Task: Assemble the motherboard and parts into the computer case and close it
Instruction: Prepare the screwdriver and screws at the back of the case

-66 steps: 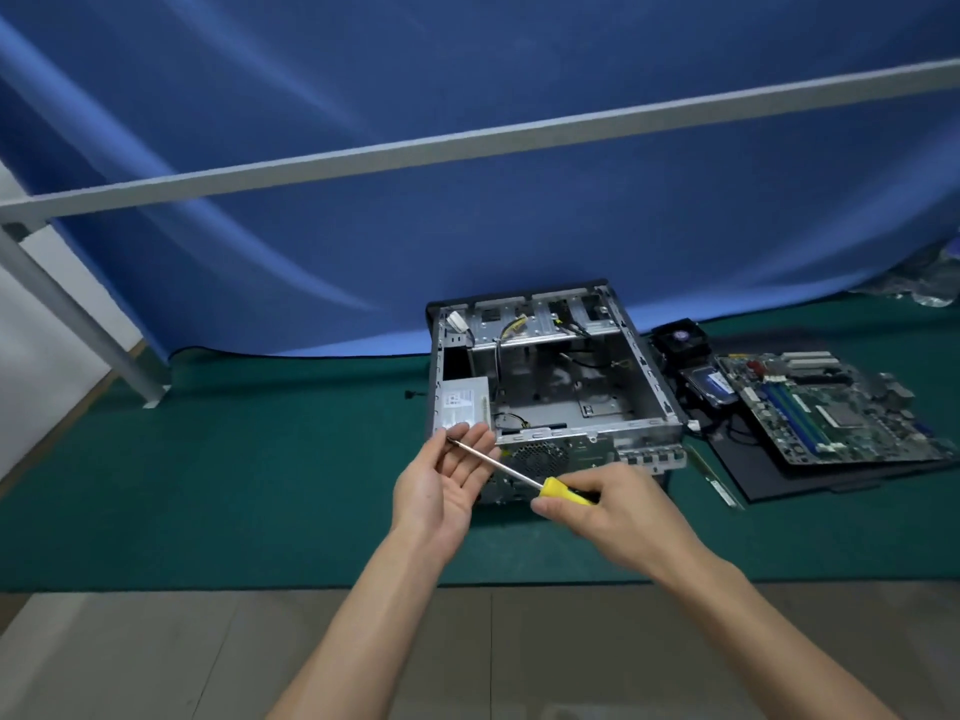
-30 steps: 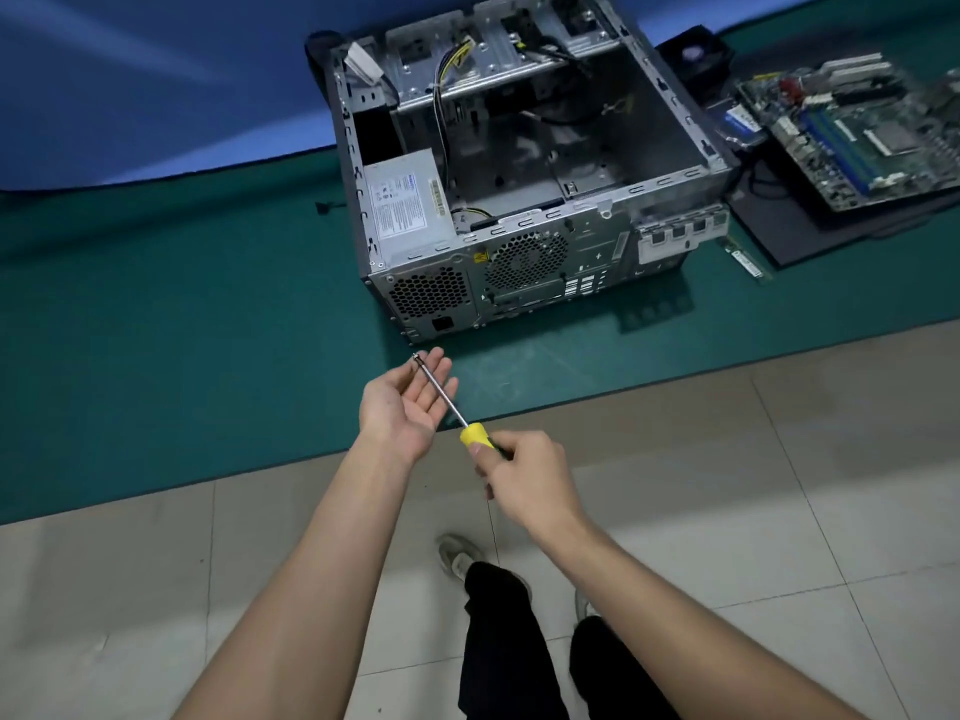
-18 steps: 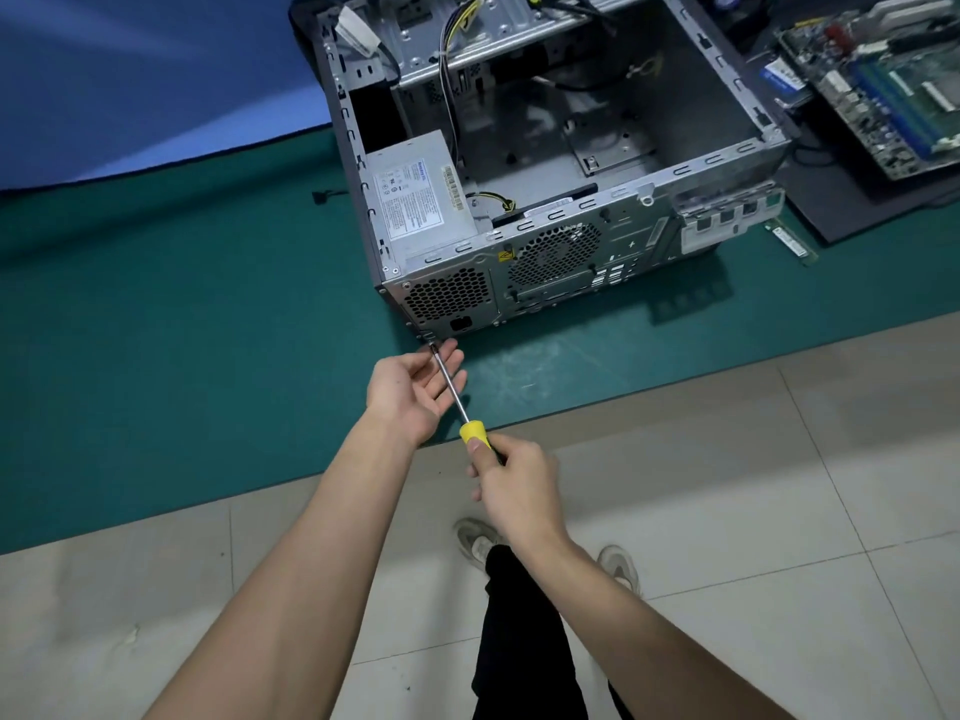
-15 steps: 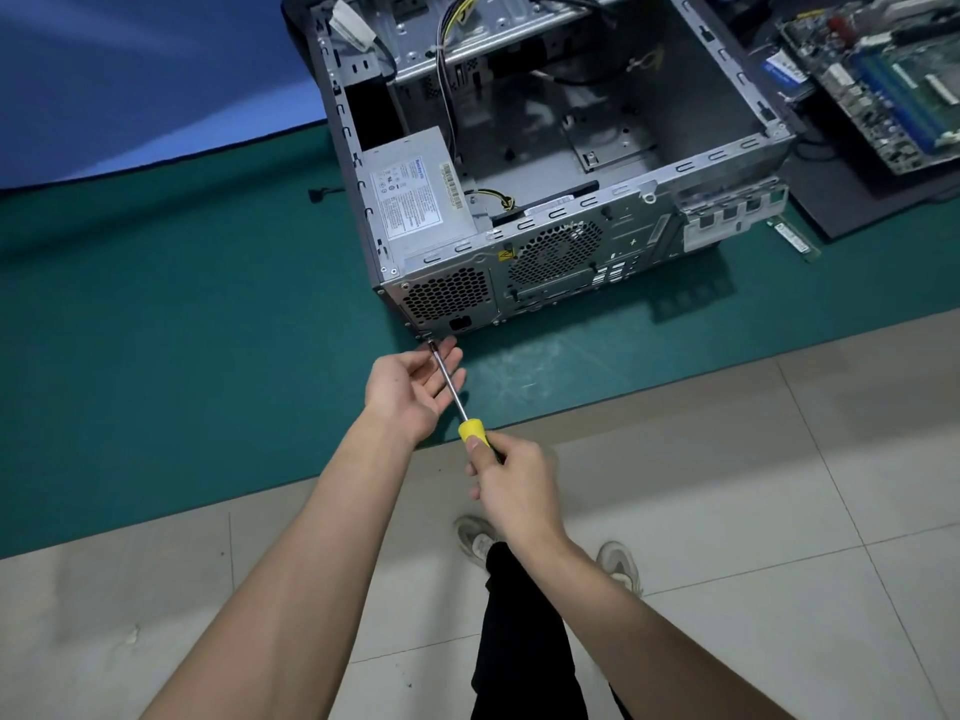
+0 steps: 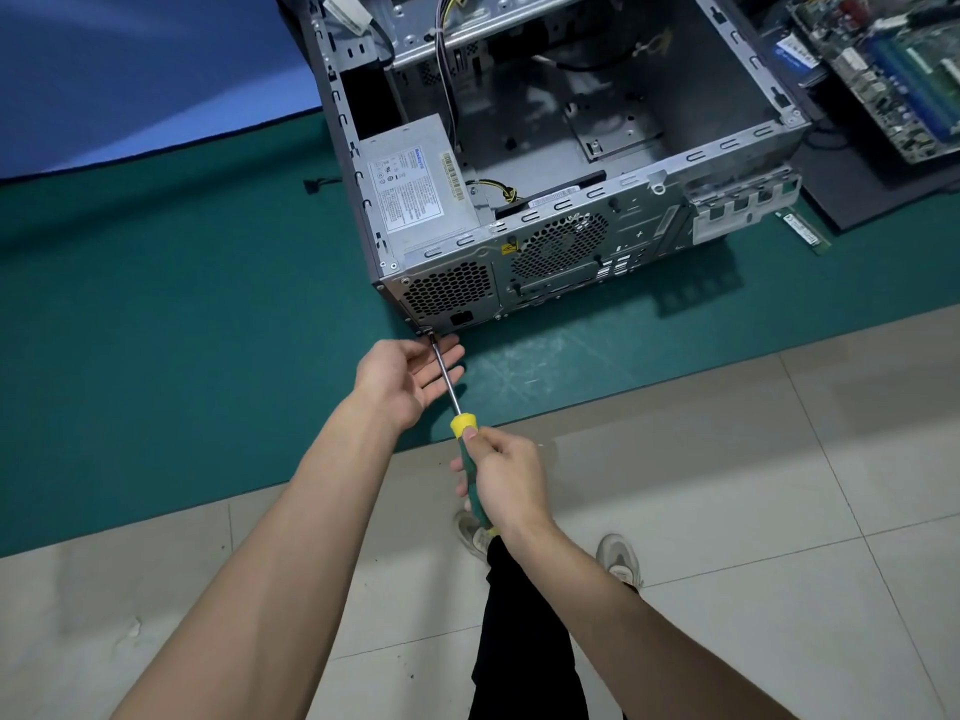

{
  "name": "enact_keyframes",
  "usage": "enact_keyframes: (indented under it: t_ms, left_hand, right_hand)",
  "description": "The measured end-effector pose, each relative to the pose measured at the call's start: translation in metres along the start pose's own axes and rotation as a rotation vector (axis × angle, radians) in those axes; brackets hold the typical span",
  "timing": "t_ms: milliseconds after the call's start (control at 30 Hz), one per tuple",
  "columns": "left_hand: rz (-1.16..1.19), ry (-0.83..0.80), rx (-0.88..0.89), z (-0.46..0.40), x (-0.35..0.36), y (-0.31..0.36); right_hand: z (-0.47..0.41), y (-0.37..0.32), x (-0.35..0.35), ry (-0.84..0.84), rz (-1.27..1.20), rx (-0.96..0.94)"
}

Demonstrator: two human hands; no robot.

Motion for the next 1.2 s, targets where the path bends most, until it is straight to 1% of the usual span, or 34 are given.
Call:
enact_keyframes:
  t_ms: [67,133,200,233,300,367,467,500,533,567,633,700,767,833,900,1000,1033,1067,1100,1167,1200]
  left_hand:
    - [-0.041,-0.003,0.001,0.001,0.001,-0.002]
    - [-0.147,-0.036,-0.019,0.004,0.003,-0.008]
    - [-0.271,-0.075,-0.034,0.007,0.005,-0.014]
    - [-0.325,-0.08,-0.028,0.007,0.005,-0.014]
    - [-0.412,-0.047,0.006,0.007,0.002,-0.008]
    - [-0.471,0.009,0.052,0.004,-0.002,-0.001]
    - [-0.524,0.086,0.103,0.002,-0.008,0.004]
    - [-0.527,0.109,0.119,0.002,-0.01,0.004]
    - [-0.525,0.124,0.134,0.003,-0.012,0.004]
    - [-0.522,0.127,0.142,0.003,-0.012,0.003]
    - [-0.527,0.067,0.116,0.004,-0.01,0.001]
    - [-0.545,-0.041,0.05,0.007,-0.007,-0.002]
    - [-0.59,-0.064,0.035,0.008,-0.008,0.002]
    - [-0.613,-0.025,0.042,0.007,-0.009,0.007]
    - [-0.631,0.025,0.067,0.006,-0.009,0.008]
    - [-0.652,0.085,0.11,0.003,-0.013,0.008]
    - [-0.653,0.092,0.115,0.002,-0.013,0.007]
    - [-0.654,0.093,0.115,0.003,-0.014,0.007]
    - [-0.656,0.08,0.108,0.003,-0.013,0.007]
    - [-0.656,-0.009,0.046,0.006,-0.007,0.002]
    - [-0.662,-0.067,0.008,0.008,-0.004,-0.001]
  right_hand:
    - [0.0,0.008,0.006,-0.097,-0.27,0.162]
    - [0.004,0.015,0.018,-0.276,-0.559,0.364]
    - [0.008,0.015,0.026,-0.433,-0.756,0.467]
    - [0.009,0.014,0.027,-0.472,-0.79,0.479]
    - [0.009,0.017,0.027,-0.486,-0.757,0.473]
    - [0.01,0.02,0.026,-0.438,-0.62,0.429]
    - [0.004,0.024,0.015,-0.24,-0.326,0.264]
    - [0.002,0.024,0.011,-0.173,-0.275,0.225]
    - [0.001,0.026,0.009,-0.138,-0.282,0.226]
    - [0.002,0.028,0.011,-0.147,-0.341,0.263]
    - [0.006,0.03,0.021,-0.271,-0.535,0.375]
    - [0.01,0.028,0.025,-0.376,-0.646,0.444]
    - [0.012,0.028,0.026,-0.419,-0.675,0.483]
    - [0.013,0.027,0.025,-0.422,-0.658,0.488]
    - [0.011,0.027,0.02,-0.355,-0.511,0.422]
    - [0.002,0.026,0.006,-0.129,-0.167,0.191]
    - [0.001,0.025,0.004,-0.078,-0.123,0.153]
    - [0.0,0.026,0.005,-0.076,-0.157,0.172]
    - [0.002,0.029,0.011,-0.13,-0.268,0.24]
    - [0.011,0.031,0.027,-0.314,-0.542,0.415]
    - [0.013,0.029,0.031,-0.379,-0.618,0.446]
Point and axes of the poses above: each hand's wrist, its own z-axis away from the middle knuckle, its own x-axis out of the palm, y = z × x, the point moved 8 cm from there along -z, towards the middle knuckle, and after that the axes turned 4 degrees about -z, right-handed, at the moved point
